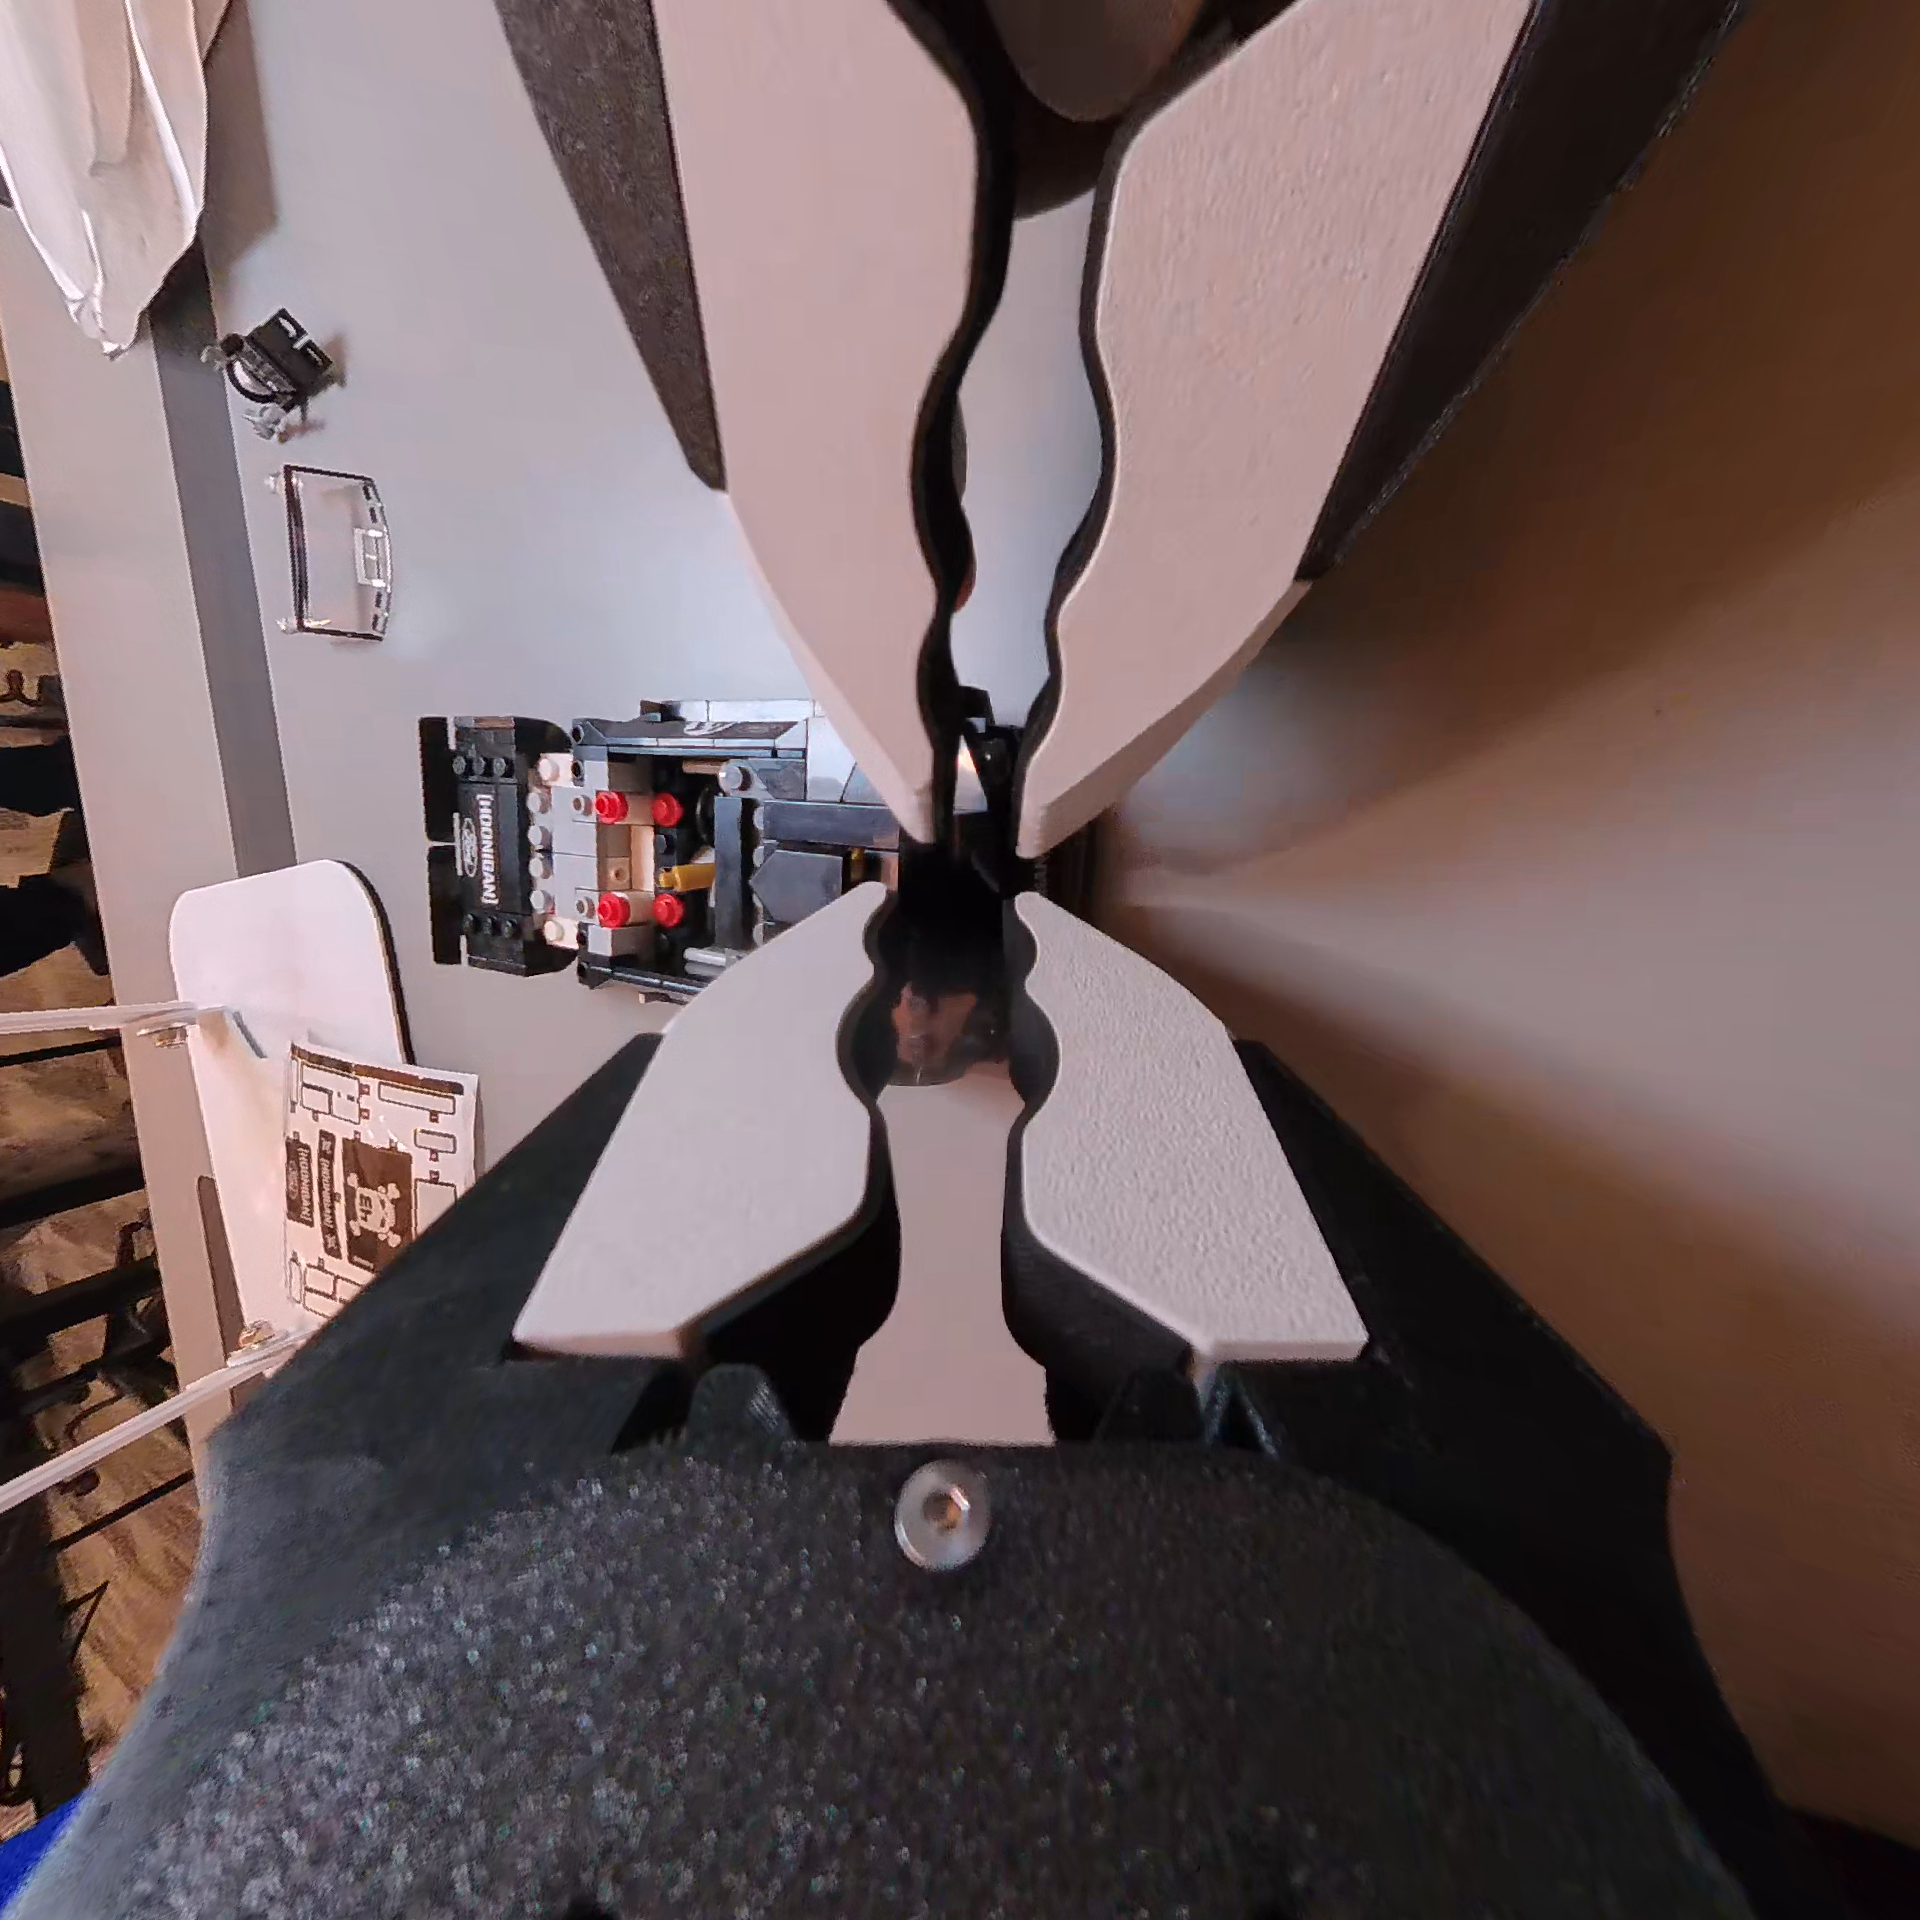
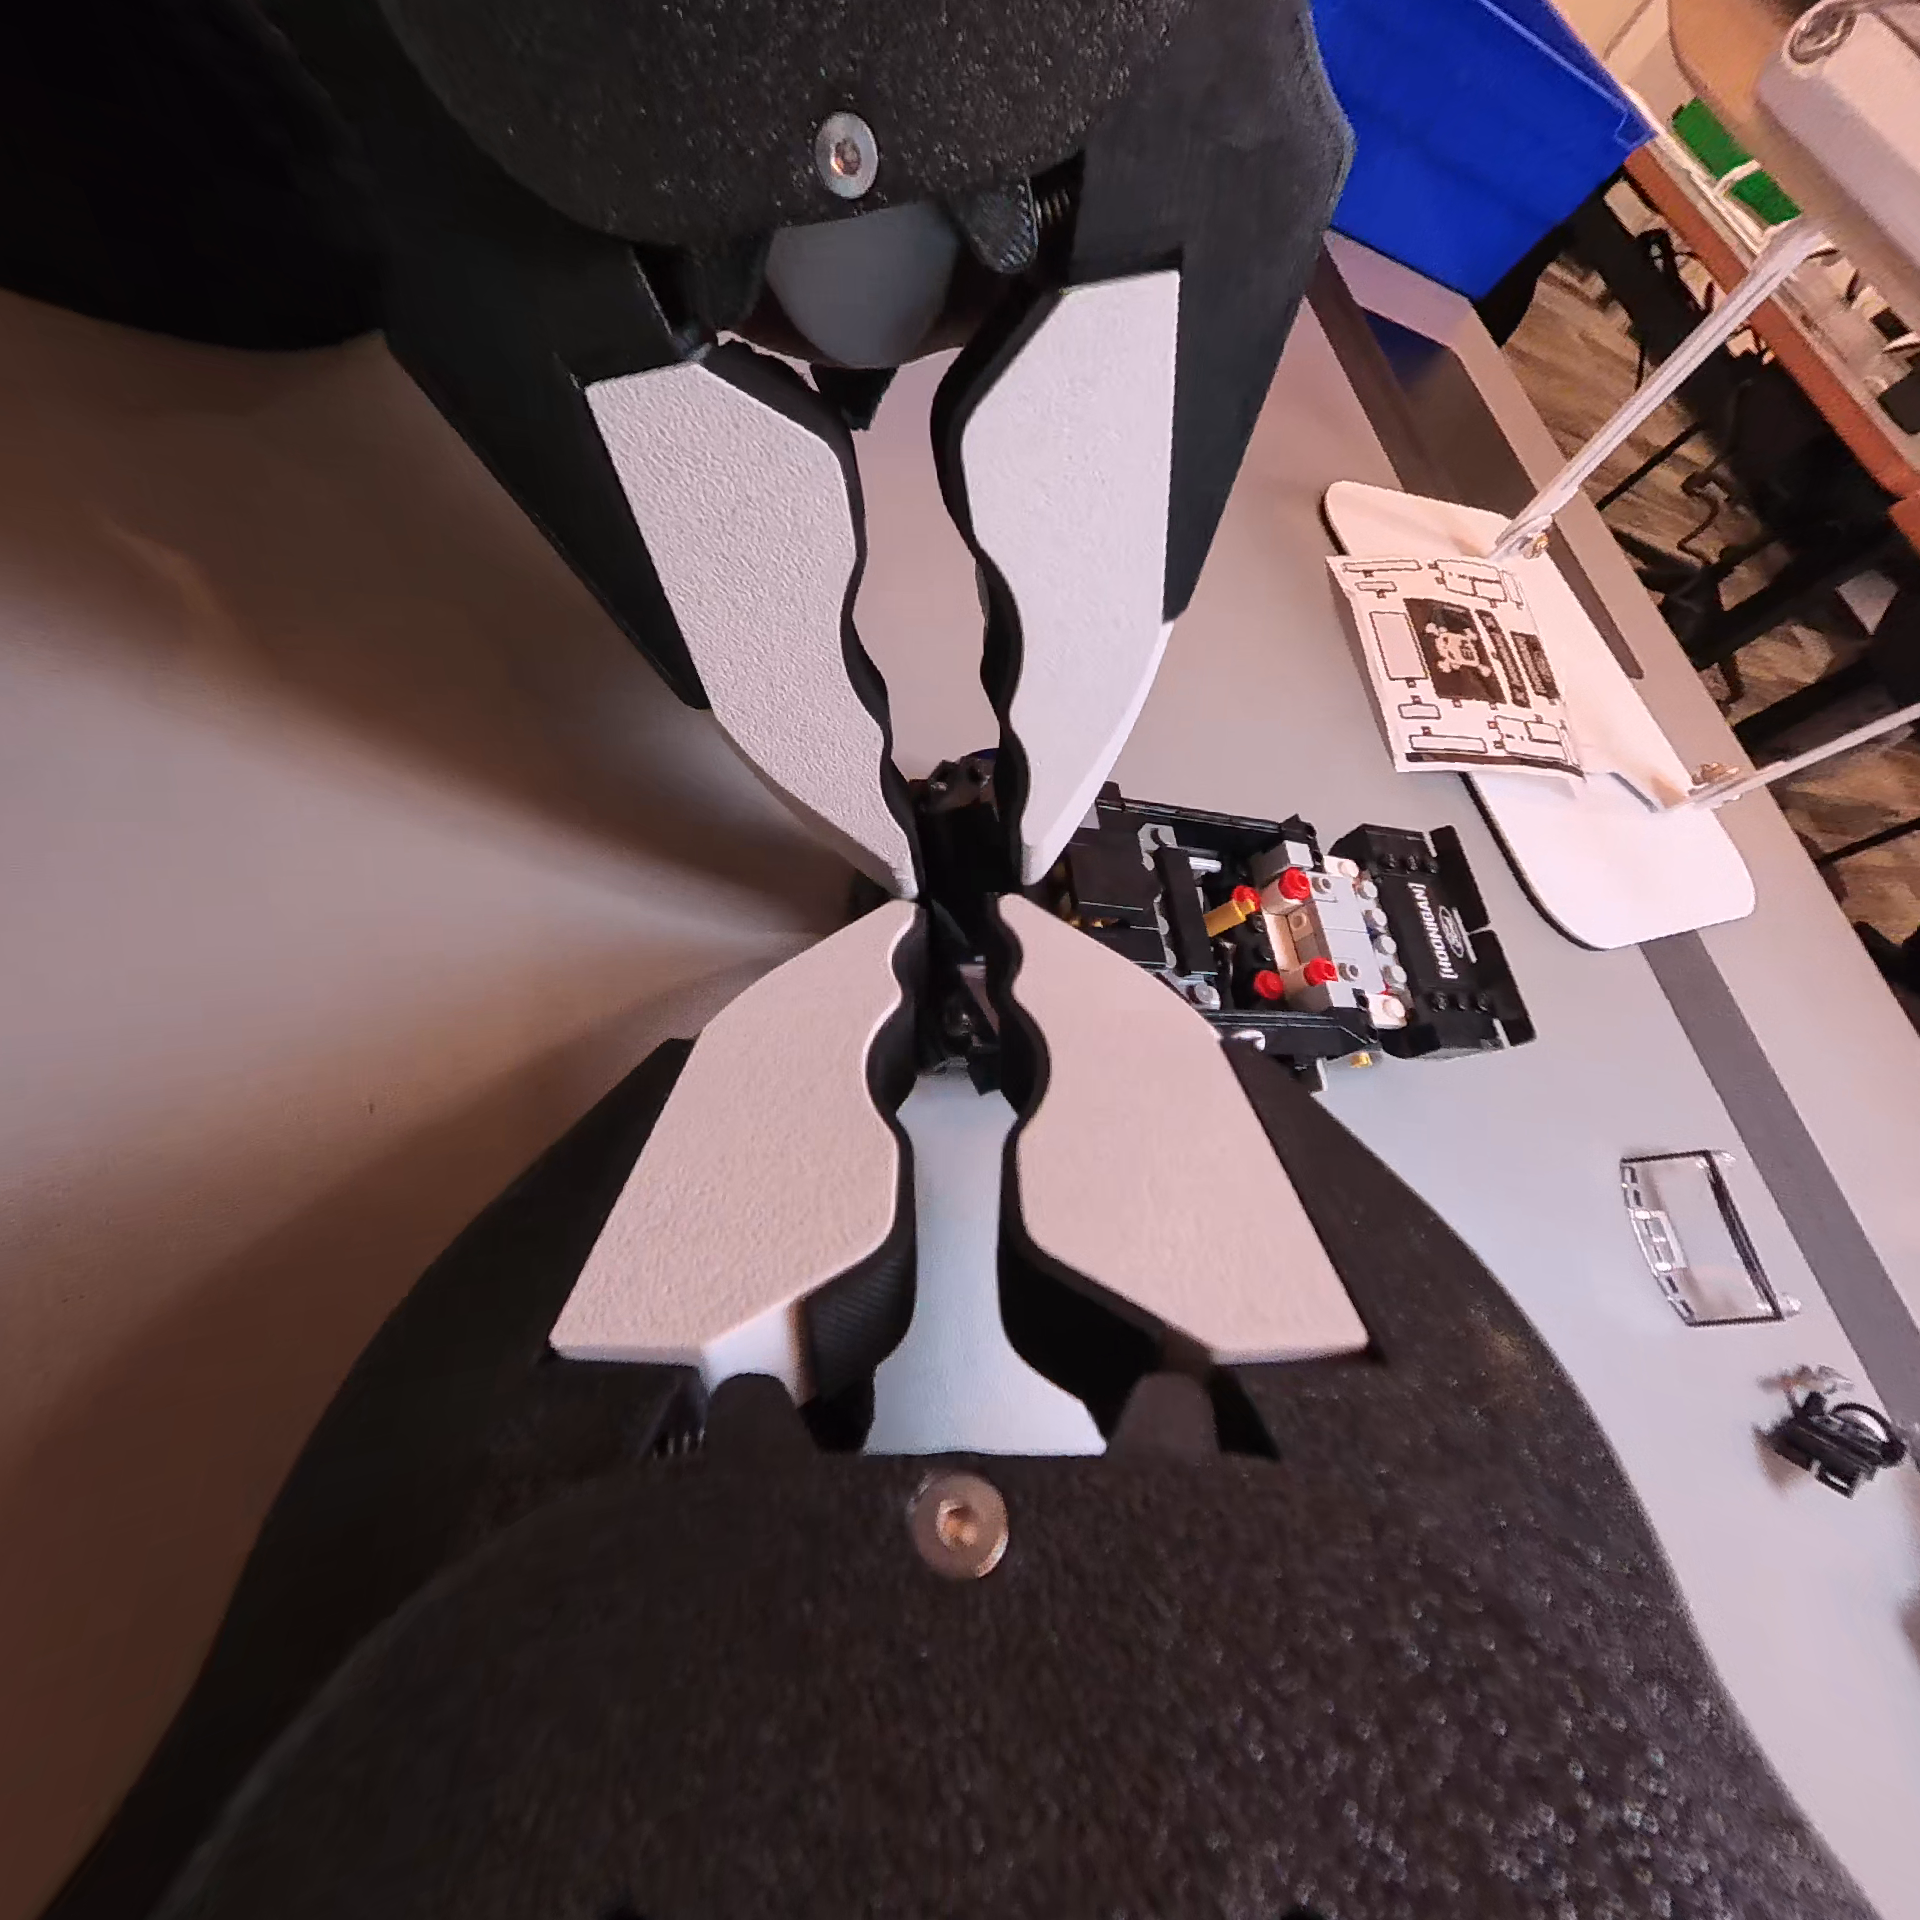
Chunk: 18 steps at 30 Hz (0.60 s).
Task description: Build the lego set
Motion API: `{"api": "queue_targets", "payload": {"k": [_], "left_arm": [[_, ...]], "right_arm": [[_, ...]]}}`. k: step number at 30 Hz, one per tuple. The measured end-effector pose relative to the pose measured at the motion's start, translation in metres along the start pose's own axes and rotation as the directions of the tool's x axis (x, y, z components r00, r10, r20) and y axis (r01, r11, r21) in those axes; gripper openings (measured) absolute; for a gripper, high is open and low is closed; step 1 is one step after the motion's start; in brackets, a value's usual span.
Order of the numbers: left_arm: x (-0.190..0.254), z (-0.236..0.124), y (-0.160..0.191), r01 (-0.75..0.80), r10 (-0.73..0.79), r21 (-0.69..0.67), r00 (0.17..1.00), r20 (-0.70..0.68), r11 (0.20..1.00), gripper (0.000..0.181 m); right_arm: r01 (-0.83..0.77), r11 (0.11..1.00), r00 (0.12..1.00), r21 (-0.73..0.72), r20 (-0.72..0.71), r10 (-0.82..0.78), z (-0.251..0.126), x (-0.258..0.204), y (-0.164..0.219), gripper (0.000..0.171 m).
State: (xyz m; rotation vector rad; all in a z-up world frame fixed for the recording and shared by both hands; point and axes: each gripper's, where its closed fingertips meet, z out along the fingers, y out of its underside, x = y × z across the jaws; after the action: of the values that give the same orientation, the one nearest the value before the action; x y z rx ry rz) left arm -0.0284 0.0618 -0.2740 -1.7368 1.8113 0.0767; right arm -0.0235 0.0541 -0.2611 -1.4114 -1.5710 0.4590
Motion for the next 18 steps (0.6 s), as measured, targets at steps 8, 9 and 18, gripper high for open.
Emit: {"api": "queue_targets", "payload": {"k": [8,9,18], "left_arm": [[0.003,-0.001,0.002,-0.029,0.029,-0.003,1.0,-0.006,1.0,0.017],[0.003,-0.001,0.002,-0.033,0.033,-0.001,0.999,-0.007,0.999,0.017],[0.004,-0.006,0.005,-0.064,0.064,0.046,0.998,0.001,0.997,0.017]], "right_arm": [[0.009,1.0,1.0,-0.005,-0.003,-0.009,0.002,-0.001,-0.002,0.022],[0.008,1.0,1.0,-0.001,0.003,-0.008,0.002,-0.002,-0.003,0.022],[0.011,1.0,1.0,0.007,0.011,-0.011,0.002,-0.006,-0.005,0.014]]}}
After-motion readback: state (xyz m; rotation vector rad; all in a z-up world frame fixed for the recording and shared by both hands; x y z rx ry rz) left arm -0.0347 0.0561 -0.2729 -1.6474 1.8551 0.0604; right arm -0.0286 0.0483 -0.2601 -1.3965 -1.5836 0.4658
